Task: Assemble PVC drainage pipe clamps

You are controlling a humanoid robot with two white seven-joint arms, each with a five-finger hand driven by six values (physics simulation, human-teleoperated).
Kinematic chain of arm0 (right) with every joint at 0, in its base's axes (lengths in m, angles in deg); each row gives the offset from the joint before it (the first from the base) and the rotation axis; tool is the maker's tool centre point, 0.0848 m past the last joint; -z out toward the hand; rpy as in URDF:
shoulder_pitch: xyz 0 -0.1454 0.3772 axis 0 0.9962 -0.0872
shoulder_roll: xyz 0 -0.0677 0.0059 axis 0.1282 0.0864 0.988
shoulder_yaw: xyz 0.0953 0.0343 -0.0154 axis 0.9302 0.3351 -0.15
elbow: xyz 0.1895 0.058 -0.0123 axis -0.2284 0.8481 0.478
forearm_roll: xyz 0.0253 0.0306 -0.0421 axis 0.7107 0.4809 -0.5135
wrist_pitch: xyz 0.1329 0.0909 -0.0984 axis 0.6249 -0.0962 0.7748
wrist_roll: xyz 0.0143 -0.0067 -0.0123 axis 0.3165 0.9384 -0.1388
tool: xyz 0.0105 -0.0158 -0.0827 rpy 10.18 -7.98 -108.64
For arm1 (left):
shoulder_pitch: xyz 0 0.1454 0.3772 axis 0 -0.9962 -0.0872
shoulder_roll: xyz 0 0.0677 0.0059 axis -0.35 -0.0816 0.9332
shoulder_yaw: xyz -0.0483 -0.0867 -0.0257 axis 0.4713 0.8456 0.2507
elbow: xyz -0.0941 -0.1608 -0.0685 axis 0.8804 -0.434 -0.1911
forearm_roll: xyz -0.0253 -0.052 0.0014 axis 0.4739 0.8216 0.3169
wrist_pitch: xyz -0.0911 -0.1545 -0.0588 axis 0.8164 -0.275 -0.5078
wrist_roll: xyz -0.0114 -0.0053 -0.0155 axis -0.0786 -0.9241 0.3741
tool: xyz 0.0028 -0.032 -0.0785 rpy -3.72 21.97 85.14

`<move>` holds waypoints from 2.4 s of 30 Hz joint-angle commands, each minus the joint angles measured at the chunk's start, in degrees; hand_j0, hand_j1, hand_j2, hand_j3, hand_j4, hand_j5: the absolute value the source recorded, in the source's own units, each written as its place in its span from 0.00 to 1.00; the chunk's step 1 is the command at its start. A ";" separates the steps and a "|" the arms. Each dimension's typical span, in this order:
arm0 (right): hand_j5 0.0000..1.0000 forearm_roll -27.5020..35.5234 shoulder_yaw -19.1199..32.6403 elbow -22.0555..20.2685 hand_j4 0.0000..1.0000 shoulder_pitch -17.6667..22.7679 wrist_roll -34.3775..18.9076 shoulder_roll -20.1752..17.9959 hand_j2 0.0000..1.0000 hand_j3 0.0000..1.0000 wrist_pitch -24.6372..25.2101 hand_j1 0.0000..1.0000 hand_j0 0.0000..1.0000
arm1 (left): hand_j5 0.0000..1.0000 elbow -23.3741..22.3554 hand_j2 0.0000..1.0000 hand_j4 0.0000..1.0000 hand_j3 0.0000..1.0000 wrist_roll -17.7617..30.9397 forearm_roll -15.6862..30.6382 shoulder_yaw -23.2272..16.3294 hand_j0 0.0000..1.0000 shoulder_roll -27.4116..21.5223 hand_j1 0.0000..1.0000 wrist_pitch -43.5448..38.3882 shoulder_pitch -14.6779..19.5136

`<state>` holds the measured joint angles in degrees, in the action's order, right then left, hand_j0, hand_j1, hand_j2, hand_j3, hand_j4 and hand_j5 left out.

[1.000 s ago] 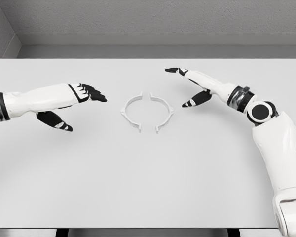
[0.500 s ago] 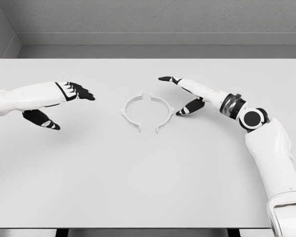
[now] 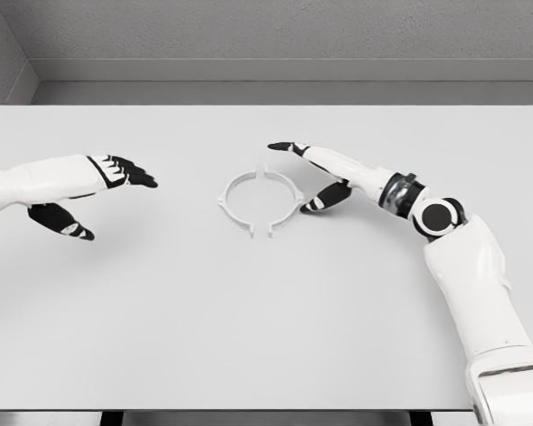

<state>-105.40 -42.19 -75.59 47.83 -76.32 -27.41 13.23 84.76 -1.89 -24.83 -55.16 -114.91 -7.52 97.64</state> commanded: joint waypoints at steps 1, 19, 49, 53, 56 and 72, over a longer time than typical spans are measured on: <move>1.00 0.50 -0.15 -0.10 1.00 0.00 0.02 0.35 1.00 1.00 0.13 1.00 1.00 | 1.00 -0.29 1.00 1.00 1.00 -0.03 0.48 0.14 1.00 -0.08 1.00 -0.16 0.00; 1.00 0.59 -0.23 -0.01 1.00 -0.17 0.02 -1.14 1.00 1.00 0.13 1.00 1.00 | 1.00 -0.29 1.00 1.00 1.00 -0.03 0.57 0.32 1.00 0.98 1.00 -0.16 0.00; 1.00 -0.99 -1.11 14.40 1.00 -9.32 0.02 2.46 1.00 1.00 0.13 1.00 1.00 | 1.00 -0.29 1.00 1.00 1.00 -0.03 0.66 0.67 1.00 2.91 1.00 -0.16 0.79; 1.00 -1.08 -1.46 14.32 1.00 -9.23 0.02 2.63 1.00 1.00 0.13 1.00 1.00 | 1.00 -0.20 1.00 1.00 1.00 -0.03 0.66 0.58 1.00 2.82 1.00 -0.16 0.70; 1.00 -1.08 -1.46 14.23 1.00 -9.14 0.02 2.63 1.00 1.00 0.13 1.00 1.00 | 1.00 -0.20 1.00 1.00 1.00 -0.03 0.74 0.67 1.00 2.65 1.00 -0.16 0.70; 1.00 -0.99 -2.69 14.14 1.00 -9.23 0.02 2.72 1.00 1.00 0.13 1.00 1.00 | 1.00 0.33 1.00 1.00 1.00 -0.03 0.83 0.75 1.00 2.56 1.00 -0.16 0.88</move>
<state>-106.89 -44.88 -61.38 38.60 -76.32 -24.71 13.25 84.95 -1.89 -24.43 -54.47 -112.43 -7.52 98.52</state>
